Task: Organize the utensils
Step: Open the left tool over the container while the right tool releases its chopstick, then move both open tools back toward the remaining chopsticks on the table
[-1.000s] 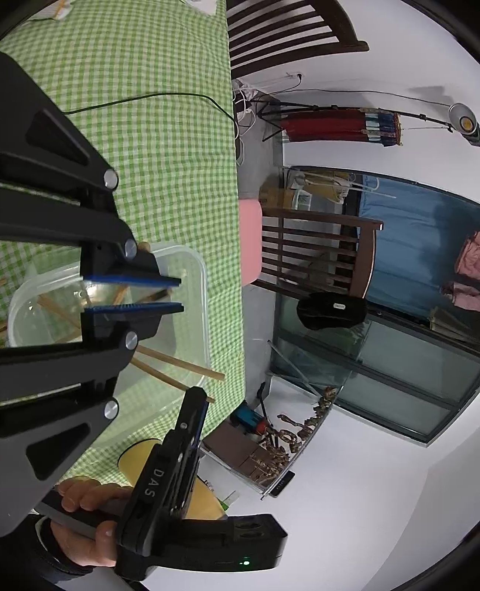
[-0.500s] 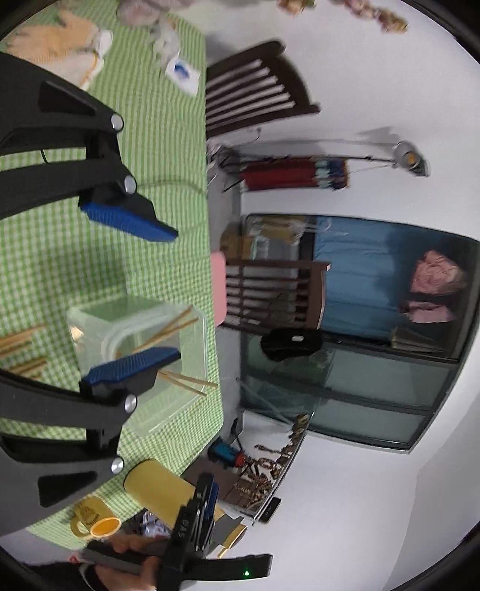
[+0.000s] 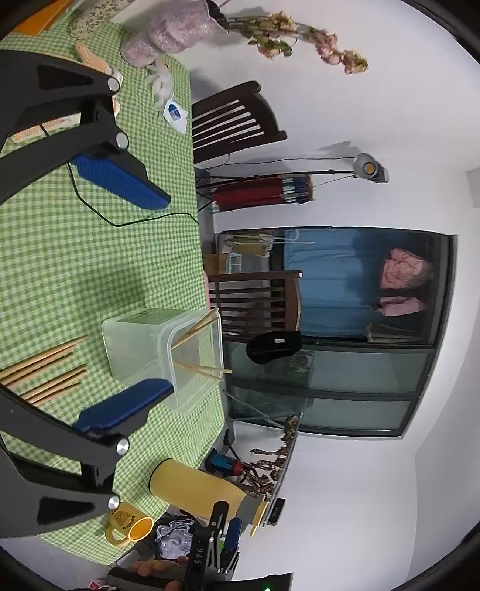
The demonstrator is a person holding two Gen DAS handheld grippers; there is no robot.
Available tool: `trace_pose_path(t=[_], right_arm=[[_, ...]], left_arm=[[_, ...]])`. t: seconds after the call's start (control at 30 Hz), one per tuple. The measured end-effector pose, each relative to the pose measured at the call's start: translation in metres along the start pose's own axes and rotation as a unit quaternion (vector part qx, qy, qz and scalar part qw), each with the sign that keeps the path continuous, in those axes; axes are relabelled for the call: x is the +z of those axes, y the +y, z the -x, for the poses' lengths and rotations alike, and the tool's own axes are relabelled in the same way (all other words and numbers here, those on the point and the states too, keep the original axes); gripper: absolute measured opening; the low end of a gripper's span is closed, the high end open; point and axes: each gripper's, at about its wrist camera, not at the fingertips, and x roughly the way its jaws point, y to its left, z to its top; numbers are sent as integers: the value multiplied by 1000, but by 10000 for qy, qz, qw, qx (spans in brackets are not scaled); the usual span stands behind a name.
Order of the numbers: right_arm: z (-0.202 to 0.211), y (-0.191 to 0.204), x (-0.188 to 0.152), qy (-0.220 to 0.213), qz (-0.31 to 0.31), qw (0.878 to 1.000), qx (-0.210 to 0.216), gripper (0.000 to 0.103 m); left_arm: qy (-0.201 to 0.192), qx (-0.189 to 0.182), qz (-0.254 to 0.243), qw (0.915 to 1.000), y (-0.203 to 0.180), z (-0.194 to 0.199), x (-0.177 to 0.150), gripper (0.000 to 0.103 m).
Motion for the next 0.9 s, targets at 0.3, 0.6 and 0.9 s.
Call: trace_pose_path(t=[0.3,0.6,0.9], right_arm=[[46,25,-38,-427,202,9989,-5,84],[70,50,-107,-503,199,9983,208,85],[90,78,-174,-566,215,9980,205,85]], left_arm=[[-374,178,-20,9991,-14,55,-36,96],[-582,373,-67,9976,-36,89,-100,96],[-587,385,325,9970,-54,105,-190,96]])
